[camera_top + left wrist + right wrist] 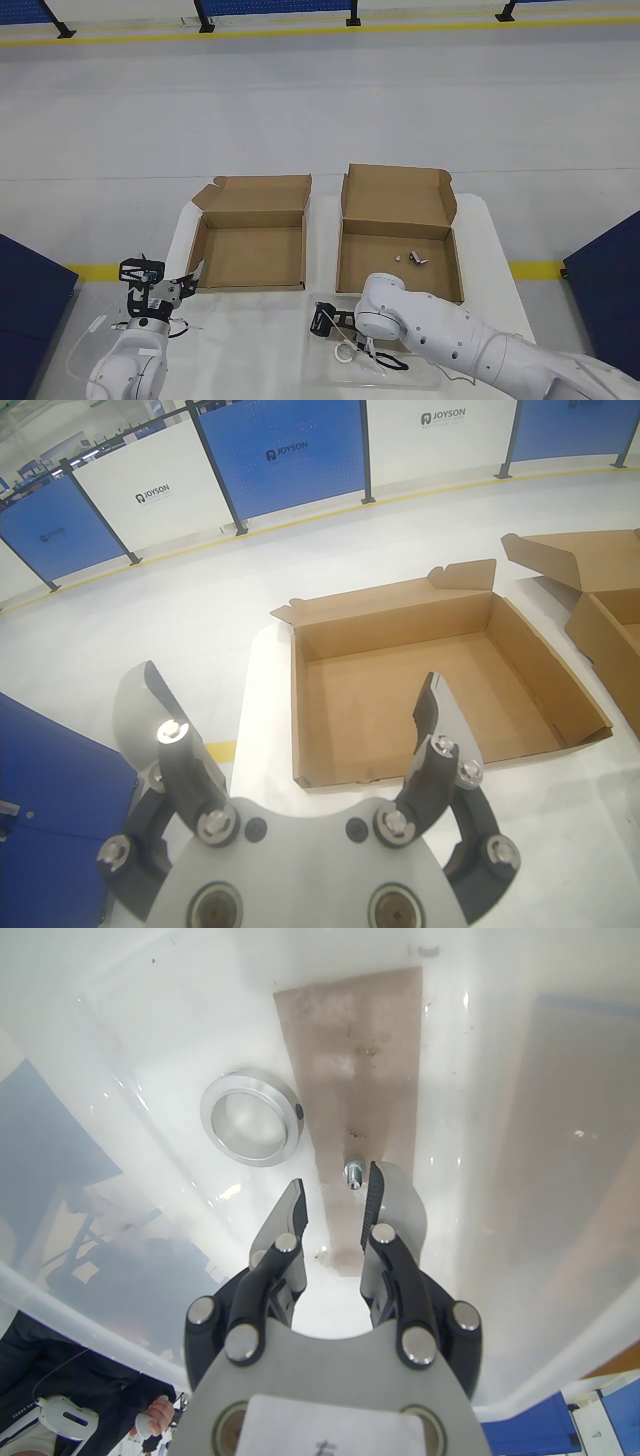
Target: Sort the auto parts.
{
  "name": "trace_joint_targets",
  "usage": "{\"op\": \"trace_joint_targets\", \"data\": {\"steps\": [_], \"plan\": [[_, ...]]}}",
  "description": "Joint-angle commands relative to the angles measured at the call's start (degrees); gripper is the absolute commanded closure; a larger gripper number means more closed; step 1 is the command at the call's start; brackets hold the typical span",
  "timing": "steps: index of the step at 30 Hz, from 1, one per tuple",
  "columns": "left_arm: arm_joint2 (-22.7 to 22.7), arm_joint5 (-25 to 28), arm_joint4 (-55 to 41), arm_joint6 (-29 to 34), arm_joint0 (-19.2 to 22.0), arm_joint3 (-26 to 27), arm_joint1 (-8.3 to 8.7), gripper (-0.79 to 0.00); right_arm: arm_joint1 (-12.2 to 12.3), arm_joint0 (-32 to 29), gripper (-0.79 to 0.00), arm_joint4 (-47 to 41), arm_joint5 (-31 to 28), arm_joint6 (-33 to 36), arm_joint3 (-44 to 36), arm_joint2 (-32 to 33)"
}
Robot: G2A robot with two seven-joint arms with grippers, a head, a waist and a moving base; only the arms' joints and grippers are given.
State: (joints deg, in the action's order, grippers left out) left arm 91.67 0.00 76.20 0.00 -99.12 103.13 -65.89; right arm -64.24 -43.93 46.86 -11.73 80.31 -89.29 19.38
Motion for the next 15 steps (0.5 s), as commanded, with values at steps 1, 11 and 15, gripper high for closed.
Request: {"op": "trace_joint_targets", "data": {"steps": [1, 11, 15], "plan": [[0.0, 0.0, 0.0, 0.0, 0.0, 0.0, 0.00, -0.785, -0.1, -0.2, -0.200, 0.1, 0.0, -0.2, 0.1, 0.2], [0.0, 0.0, 0.0, 0.0, 0.0, 0.0, 0.00, -0.785, -0.6, -0.9, 0.000, 1.4, 0.2, -0.1, 1.2, 0.9], [0.0, 0.0, 0.0, 0.0, 0.0, 0.0, 0.00, -0.785, -1.0, -1.0, 0.000, 1.8, 0.7, 0.3, 1.6, 1.1]]}}
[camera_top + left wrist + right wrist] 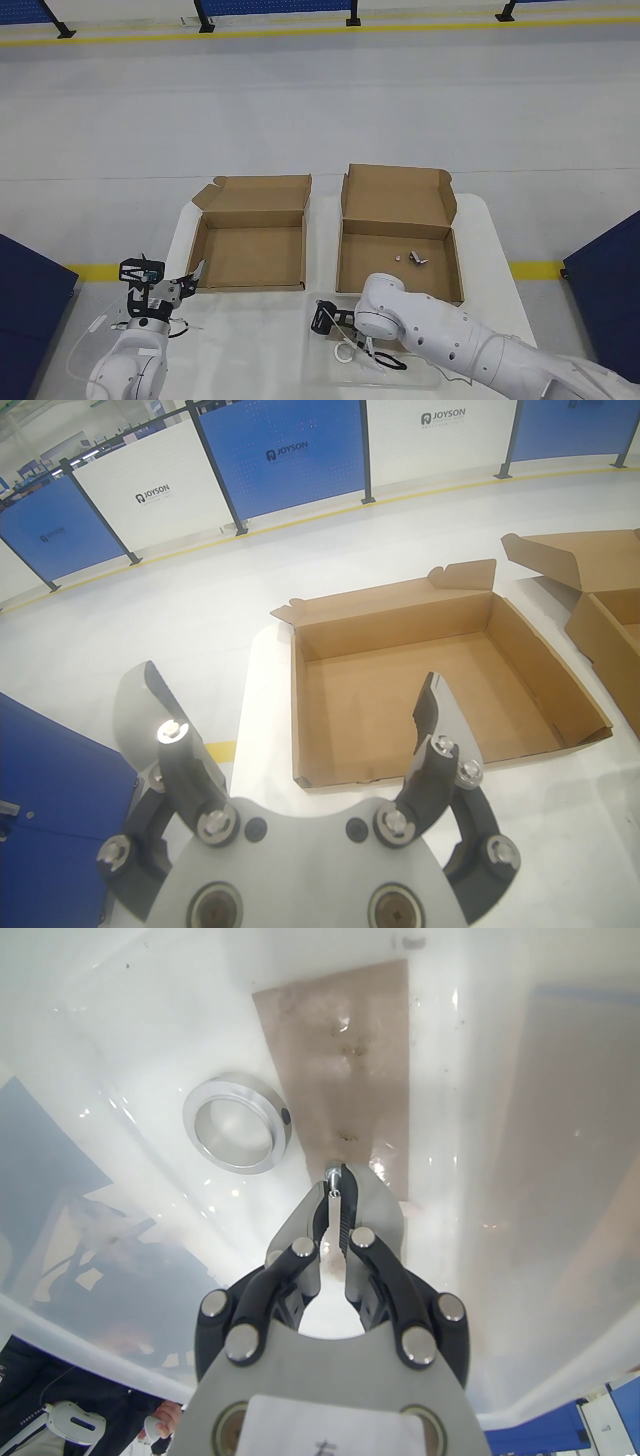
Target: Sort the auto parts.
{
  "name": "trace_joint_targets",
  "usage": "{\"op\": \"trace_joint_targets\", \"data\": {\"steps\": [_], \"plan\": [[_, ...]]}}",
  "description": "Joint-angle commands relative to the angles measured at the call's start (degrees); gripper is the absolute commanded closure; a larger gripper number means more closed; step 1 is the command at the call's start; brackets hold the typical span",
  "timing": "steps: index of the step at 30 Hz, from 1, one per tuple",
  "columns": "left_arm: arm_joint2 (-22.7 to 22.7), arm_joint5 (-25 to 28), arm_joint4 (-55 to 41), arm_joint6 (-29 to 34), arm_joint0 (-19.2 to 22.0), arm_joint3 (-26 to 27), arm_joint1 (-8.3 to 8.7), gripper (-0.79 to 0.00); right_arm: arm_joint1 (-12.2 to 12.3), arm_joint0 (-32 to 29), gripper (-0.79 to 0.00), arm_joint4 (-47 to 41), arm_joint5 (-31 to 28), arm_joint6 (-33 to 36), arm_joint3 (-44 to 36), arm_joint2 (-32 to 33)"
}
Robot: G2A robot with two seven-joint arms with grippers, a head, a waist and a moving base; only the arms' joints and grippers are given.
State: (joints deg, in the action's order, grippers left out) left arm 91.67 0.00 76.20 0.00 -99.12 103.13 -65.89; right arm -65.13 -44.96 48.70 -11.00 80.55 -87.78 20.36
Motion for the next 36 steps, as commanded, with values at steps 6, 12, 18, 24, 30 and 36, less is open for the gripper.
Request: {"op": "trace_joint_targets", "data": {"steps": [6, 12, 18, 24, 30, 36], "plan": [[0.0, 0.0, 0.0, 0.0, 0.0, 0.0, 0.00, -0.785, 0.4, 0.0, 0.000, -1.3, 0.4, 2.1, -1.9, 2.4], [0.0, 0.0, 0.0, 0.0, 0.0, 0.0, 0.00, -0.785, 1.6, -0.7, 0.000, -2.5, 0.4, 4.1, -5.1, 5.2], [0.0, 0.0, 0.0, 0.0, 0.0, 0.0, 0.00, -0.785, 1.6, -0.7, 0.000, -2.5, 0.4, 4.1, -5.1, 5.2], [0.0, 0.0, 0.0, 0.0, 0.0, 0.0, 0.00, -0.785, 1.6, -0.7, 0.000, -2.5, 0.4, 4.1, -5.1, 5.2], [0.0, 0.0, 0.0, 0.0, 0.0, 0.0, 0.00, -0.785, 2.9, -1.9, 0.000, -6.9, -1.4, 1.6, -4.6, 9.9], [0.0, 0.0, 0.0, 0.0, 0.0, 0.0, 0.00, -0.785, 6.3, -5.8, 0.000, -15.1, -5.0, 1.9, -7.5, 19.2]]}}
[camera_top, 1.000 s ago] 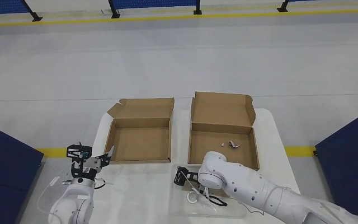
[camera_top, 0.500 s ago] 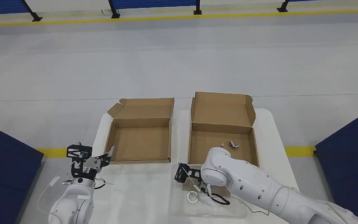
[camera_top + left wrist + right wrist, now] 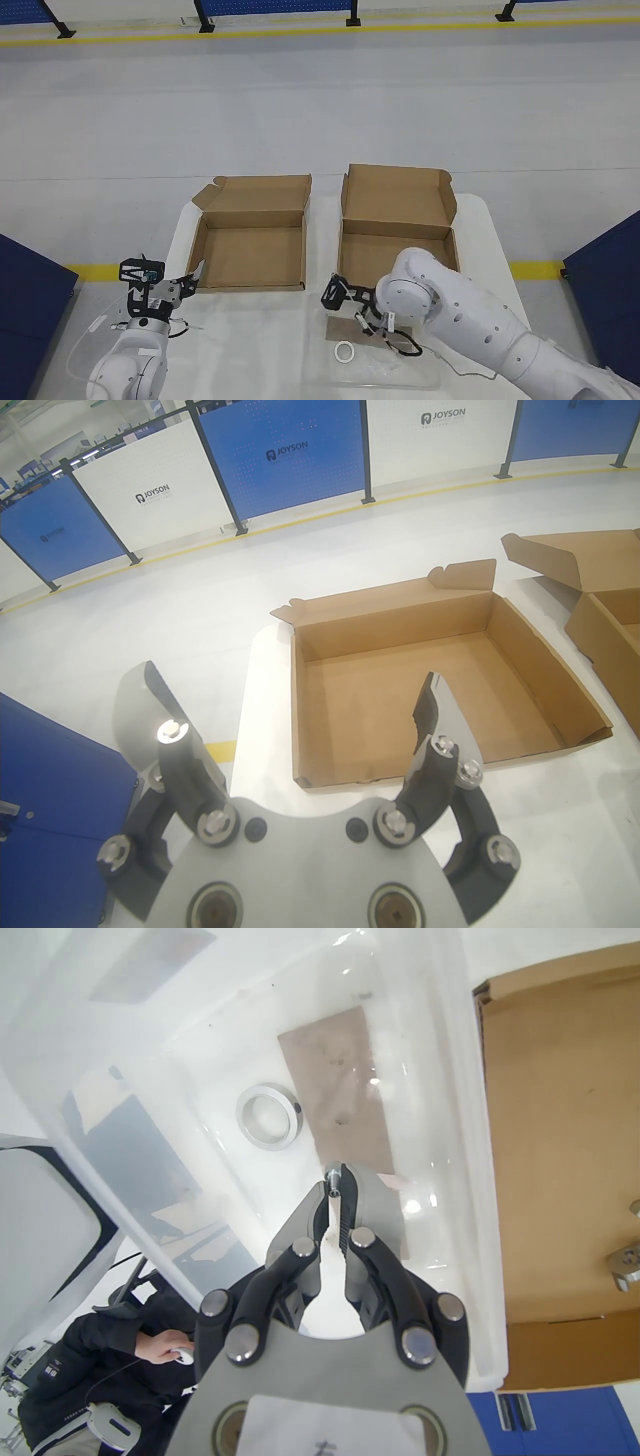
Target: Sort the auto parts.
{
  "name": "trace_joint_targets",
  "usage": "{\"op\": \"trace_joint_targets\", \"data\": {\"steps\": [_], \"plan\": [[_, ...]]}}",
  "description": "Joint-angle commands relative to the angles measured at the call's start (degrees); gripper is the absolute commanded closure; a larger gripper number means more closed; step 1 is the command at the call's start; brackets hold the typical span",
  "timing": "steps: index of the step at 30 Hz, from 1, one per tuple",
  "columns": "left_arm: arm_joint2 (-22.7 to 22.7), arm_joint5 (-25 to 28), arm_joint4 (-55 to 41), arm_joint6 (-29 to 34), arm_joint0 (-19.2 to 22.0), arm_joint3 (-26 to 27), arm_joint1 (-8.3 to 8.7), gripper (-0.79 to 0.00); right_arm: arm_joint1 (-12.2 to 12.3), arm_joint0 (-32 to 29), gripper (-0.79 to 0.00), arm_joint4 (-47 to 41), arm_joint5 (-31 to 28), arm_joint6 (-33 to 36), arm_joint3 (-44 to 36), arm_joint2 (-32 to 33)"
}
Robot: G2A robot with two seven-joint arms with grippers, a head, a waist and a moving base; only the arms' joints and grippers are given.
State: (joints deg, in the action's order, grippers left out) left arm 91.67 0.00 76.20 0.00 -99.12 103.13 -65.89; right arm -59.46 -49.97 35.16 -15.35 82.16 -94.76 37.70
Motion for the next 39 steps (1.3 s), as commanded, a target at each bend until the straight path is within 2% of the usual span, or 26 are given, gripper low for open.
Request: {"op": "trace_joint_targets", "data": {"steps": [1, 8, 19, 21, 24, 33, 37, 39], "plan": [[0.0, 0.0, 0.0, 0.0, 0.0, 0.0, 0.00, -0.785, 1.2, -1.6, 0.000, -3.3, -1.3, 0.4, -1.0, 3.5], [0.0, 0.0, 0.0, 0.0, 0.0, 0.0, 0.00, -0.785, 4.5, -7.1, 0.000, -13.8, -4.6, 2.1, -2.9, 13.6], [0.0, 0.0, 0.0, 0.0, 0.0, 0.0, 0.00, -0.785, 4.5, -7.1, 0.000, -13.8, -4.6, 2.1, -2.9, 13.6], [0.0, 0.0, 0.0, 0.0, 0.0, 0.0, 0.00, -0.785, 4.6, -7.6, 0.000, -14.5, -4.5, 0.3, -2.6, 14.2], [0.0, 0.0, 0.0, 0.0, 0.0, 0.0, 0.00, -0.785, 5.2, -8.2, 0.000, -22.9, -6.1, 0.5, -0.7, 17.5], [0.0, 0.0, 0.0, 0.0, 0.0, 0.0, 0.00, -0.785, 9.0, -10.5, 0.000, -46.8, -6.1, 0.7, 2.6, 23.9], [0.0, 0.0, 0.0, 0.0, 0.0, 0.0, 0.00, -0.785, 10.4, -10.9, 0.000, -53.8, -6.3, 0.5, 3.3, 24.5], [0.0, 0.0, 0.0, 0.0, 0.0, 0.0, 0.00, -0.785, 10.4, -10.9, 0.000, -53.8, -6.3, 0.5, 3.3, 24.5]]}}
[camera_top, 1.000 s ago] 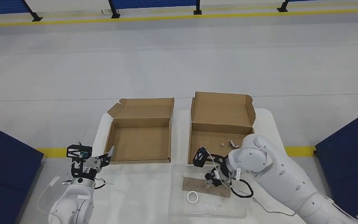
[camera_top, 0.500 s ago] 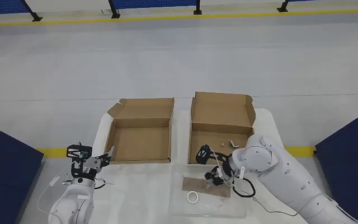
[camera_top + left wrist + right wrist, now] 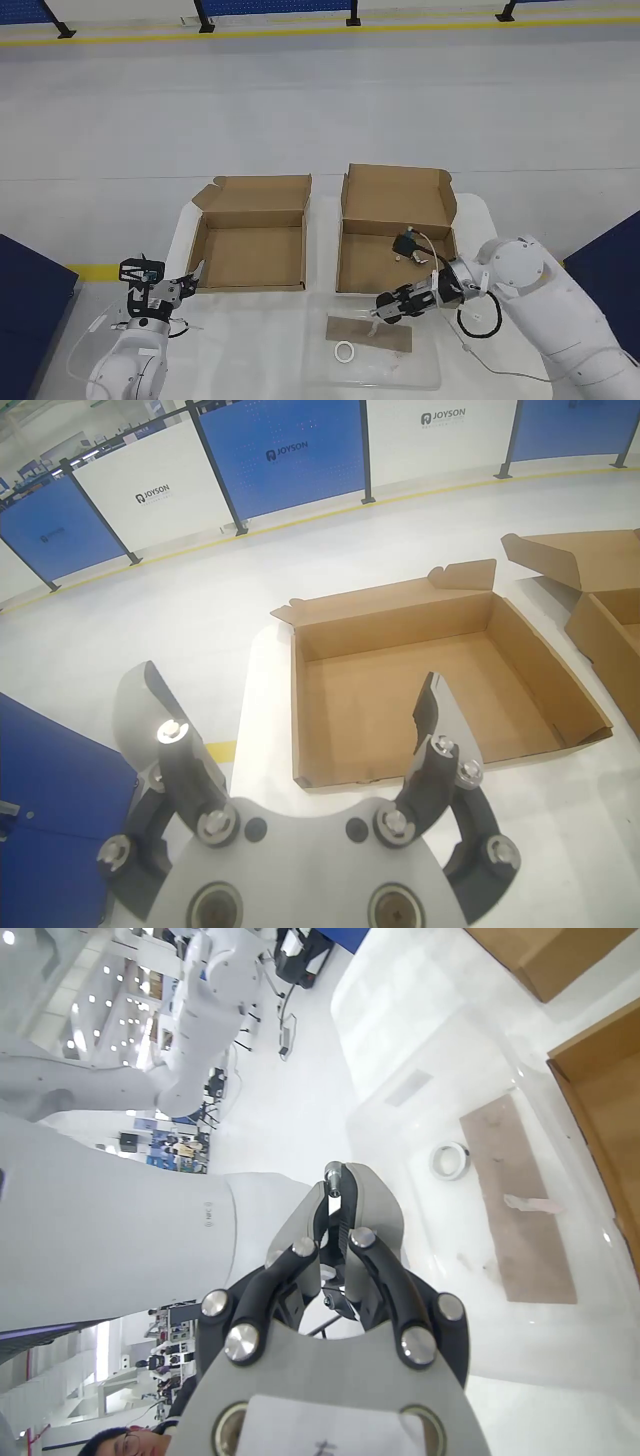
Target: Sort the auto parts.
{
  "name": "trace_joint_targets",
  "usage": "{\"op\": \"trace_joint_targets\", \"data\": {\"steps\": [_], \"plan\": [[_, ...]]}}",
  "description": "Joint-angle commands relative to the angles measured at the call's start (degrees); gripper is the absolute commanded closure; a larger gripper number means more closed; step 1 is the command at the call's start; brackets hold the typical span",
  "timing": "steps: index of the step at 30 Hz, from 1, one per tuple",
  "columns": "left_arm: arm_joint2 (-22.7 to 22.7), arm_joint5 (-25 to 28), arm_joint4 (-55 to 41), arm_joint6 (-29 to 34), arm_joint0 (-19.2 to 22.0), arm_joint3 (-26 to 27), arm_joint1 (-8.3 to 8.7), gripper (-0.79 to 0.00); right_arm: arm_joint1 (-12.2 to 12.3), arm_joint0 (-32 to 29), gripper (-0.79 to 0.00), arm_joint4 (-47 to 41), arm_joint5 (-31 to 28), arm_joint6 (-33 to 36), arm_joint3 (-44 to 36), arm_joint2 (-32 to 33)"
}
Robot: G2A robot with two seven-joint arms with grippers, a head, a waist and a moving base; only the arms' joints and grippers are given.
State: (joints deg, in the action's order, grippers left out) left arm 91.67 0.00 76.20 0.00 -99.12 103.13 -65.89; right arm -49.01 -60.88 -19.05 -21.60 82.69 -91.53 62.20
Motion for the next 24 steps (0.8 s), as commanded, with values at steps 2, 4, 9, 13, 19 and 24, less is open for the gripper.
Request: {"op": "trace_joint_targets", "data": {"steps": [2, 4, 9, 13, 19, 24], "plan": [[0.0, 0.0, 0.0, 0.0, 0.0, 0.0, 0.00, -0.785, 0.0, 0.0, 0.000, 0.4, 0.0, 0.0, 0.0, 0.0], [0.0, 0.0, 0.0, 0.0, 0.0, 0.0, 0.00, -0.785, 0.0, 0.0, 0.000, 0.4, 0.0, 0.0, 0.0, 0.0], [0.0, 0.0, 0.0, 0.0, 0.0, 0.0, 0.00, -0.785, 0.0, 0.0, 0.000, 0.4, 0.0, 0.0, 0.0, 0.0], [0.0, 0.0, 0.0, 0.0, 0.0, 0.0, 0.00, -0.785, 0.0, -1.0, 0.000, -2.5, 0.4, -1.7, 0.1, 0.8], [0.0, 0.0, 0.0, 0.0, 0.0, 0.0, 0.00, -0.785, 0.3, -2.4, 0.000, -18.7, 1.6, 1.6, 1.0, 3.9], [0.0, 0.0, 0.0, 0.0, 0.0, 0.0, 0.00, -0.785, 0.2, -2.7, 0.000, -28.6, 3.6, 3.6, 0.3, 5.5]]}}
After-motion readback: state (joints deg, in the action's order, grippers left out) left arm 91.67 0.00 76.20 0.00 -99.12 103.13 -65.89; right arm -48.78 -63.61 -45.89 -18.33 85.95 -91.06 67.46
